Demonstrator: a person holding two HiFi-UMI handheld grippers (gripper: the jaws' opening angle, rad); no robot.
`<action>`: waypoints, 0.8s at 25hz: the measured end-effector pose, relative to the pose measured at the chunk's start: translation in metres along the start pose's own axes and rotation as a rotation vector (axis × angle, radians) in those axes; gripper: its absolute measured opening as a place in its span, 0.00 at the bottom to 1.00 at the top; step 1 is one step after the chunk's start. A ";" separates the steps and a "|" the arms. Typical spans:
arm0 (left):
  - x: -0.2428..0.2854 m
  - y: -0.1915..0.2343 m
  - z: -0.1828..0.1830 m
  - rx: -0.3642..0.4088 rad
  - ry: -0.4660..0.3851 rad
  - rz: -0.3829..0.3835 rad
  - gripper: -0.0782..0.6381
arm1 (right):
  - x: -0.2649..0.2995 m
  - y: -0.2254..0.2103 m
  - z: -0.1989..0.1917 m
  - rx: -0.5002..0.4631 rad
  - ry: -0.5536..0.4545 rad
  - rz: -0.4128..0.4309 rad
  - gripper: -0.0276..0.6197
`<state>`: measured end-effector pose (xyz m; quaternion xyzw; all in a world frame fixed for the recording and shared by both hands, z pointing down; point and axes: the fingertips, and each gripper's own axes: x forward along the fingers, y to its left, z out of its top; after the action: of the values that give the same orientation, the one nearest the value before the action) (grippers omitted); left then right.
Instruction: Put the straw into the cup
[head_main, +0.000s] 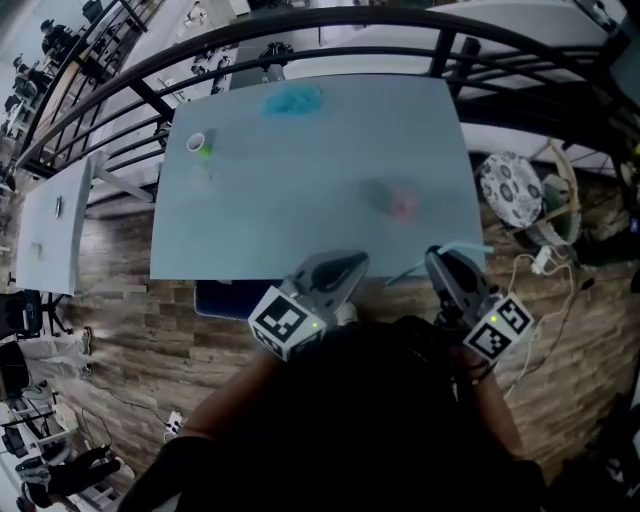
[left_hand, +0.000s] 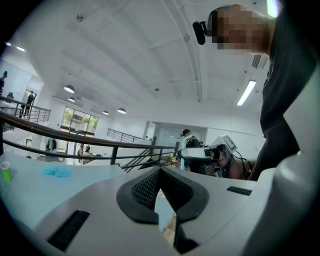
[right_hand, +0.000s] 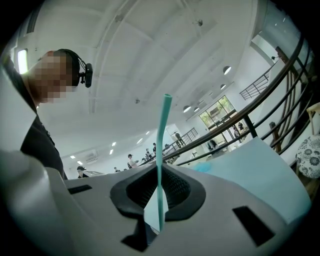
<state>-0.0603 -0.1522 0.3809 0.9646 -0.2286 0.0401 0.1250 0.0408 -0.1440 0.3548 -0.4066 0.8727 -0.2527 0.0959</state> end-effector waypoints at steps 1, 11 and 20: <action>-0.003 0.004 -0.001 -0.004 0.000 0.002 0.13 | 0.004 0.002 -0.003 0.002 0.003 0.001 0.09; -0.011 0.027 -0.005 -0.029 0.003 0.048 0.13 | 0.030 -0.004 -0.009 0.028 0.037 0.032 0.09; -0.005 0.065 0.003 -0.039 -0.002 0.112 0.13 | 0.069 -0.020 0.001 0.027 0.056 0.098 0.09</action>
<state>-0.0941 -0.2066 0.3919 0.9477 -0.2834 0.0415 0.1410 0.0096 -0.2072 0.3671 -0.3547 0.8905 -0.2705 0.0893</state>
